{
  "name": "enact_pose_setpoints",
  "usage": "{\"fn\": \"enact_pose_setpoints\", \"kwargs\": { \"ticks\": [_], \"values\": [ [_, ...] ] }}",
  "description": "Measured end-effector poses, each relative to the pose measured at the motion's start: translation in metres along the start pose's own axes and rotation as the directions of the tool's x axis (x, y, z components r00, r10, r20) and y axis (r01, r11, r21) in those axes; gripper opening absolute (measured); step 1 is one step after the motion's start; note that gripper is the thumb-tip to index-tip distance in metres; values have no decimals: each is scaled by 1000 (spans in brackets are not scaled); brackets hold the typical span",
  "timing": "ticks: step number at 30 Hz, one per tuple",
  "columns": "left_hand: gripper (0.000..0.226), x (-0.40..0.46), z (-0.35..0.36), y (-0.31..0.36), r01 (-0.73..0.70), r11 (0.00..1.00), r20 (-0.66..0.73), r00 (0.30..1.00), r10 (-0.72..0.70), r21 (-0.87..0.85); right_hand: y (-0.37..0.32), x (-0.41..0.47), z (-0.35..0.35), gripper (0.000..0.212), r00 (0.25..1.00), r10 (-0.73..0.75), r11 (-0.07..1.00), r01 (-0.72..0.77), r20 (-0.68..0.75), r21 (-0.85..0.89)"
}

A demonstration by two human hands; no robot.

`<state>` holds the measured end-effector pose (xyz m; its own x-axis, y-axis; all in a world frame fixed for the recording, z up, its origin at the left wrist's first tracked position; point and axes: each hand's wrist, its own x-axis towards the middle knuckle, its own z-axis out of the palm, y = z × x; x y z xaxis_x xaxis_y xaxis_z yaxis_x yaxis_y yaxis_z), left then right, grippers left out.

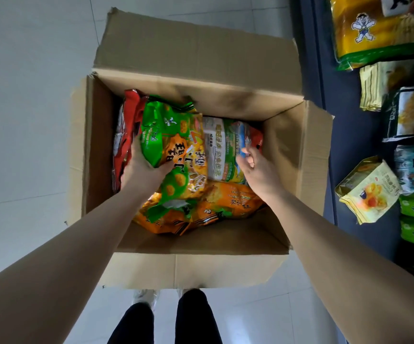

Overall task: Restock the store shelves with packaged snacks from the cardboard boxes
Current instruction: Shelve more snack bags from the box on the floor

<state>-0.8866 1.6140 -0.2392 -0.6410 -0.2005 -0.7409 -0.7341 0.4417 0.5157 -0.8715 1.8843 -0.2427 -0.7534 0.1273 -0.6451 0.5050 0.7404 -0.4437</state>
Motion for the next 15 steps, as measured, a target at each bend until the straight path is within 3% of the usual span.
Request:
{"fn": "enact_pose_setpoints", "kwargs": {
  "ticks": [2, 4, 7, 9, 11, 15],
  "values": [
    [104, 5, -5, -13, 9, 994, -70, 998, -2, 105, 20, -2, 15, 68, 998, -26, 958, 40, 54, -283],
    [101, 11, -6, -25, -19, 997, -54, 998, 23, 76, 39, -5, 36, 91, 982, 4, 879, 86, 187, -469],
    [99, 19, -3, -37, -61, 996, -16, 998, 62, 61, 61, -12, 70, 112, 961, 10, 798, 159, 276, -581],
    [101, 23, -1, -41, -60, 997, -18, 998, 61, 39, 70, -17, 89, 117, 972, -14, 750, 166, 236, -640],
    [103, 25, -2, -43, -65, 998, -17, 998, 65, 28, 74, -18, 102, 110, 985, -34, 720, 140, 167, -679],
    [101, 23, -6, -42, -86, 996, 2, 996, 86, 25, 67, -10, 104, 64, 990, -105, 721, 139, 91, -679]
  ]
}}
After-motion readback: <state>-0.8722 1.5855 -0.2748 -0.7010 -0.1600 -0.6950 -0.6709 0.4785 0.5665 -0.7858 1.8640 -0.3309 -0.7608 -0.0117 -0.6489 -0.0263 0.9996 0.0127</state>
